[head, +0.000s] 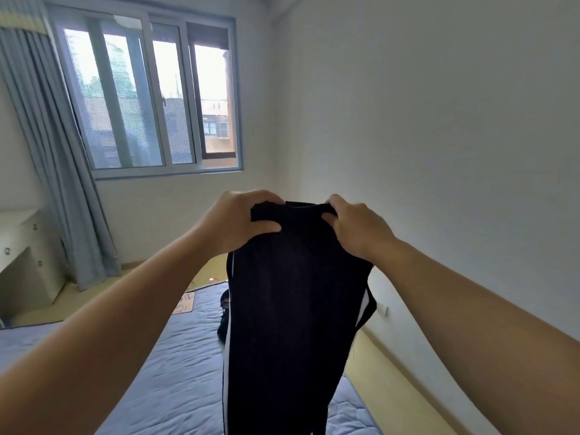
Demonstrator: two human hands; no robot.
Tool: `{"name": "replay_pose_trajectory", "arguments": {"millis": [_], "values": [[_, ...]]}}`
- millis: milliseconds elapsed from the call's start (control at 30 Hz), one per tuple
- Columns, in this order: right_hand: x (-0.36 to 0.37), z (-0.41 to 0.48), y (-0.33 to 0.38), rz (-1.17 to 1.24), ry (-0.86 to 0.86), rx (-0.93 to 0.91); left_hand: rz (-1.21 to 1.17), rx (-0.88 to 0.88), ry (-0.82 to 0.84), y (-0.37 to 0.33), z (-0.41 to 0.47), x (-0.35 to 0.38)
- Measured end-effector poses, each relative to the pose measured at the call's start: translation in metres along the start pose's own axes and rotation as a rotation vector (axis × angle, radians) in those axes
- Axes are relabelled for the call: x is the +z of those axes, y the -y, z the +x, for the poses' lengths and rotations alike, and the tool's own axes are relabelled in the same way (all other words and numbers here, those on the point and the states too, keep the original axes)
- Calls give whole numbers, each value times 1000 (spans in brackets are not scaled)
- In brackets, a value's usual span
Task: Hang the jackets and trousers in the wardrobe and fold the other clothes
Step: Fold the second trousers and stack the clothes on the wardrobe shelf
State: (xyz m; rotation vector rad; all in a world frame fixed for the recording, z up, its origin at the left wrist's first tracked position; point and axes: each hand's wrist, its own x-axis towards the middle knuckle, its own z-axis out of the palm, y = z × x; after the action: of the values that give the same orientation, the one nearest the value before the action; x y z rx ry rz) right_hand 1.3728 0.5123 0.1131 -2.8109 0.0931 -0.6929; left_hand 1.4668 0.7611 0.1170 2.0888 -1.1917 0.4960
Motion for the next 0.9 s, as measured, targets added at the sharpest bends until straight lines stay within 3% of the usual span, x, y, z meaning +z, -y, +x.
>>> {"name": "replay_pose_trajectory", "arguments": {"millis": [67,200,433,633,733,900], "values": [[-7,4,1,-45,-18,-9,96,-12,-62,-1,8,0],[-16,11,7,-107,18,-28,190,-205,-73,1,22,1],[-34,17,12,-236,54,-15,3,-236,-97,1,35,8],[-47,23,13,13,229,-44,-83,-325,-154,-12,43,19],[-53,29,16,153,305,66,-122,-340,-139,-21,44,23],[-58,37,14,424,179,254,-269,-376,-76,-38,41,28]]}}
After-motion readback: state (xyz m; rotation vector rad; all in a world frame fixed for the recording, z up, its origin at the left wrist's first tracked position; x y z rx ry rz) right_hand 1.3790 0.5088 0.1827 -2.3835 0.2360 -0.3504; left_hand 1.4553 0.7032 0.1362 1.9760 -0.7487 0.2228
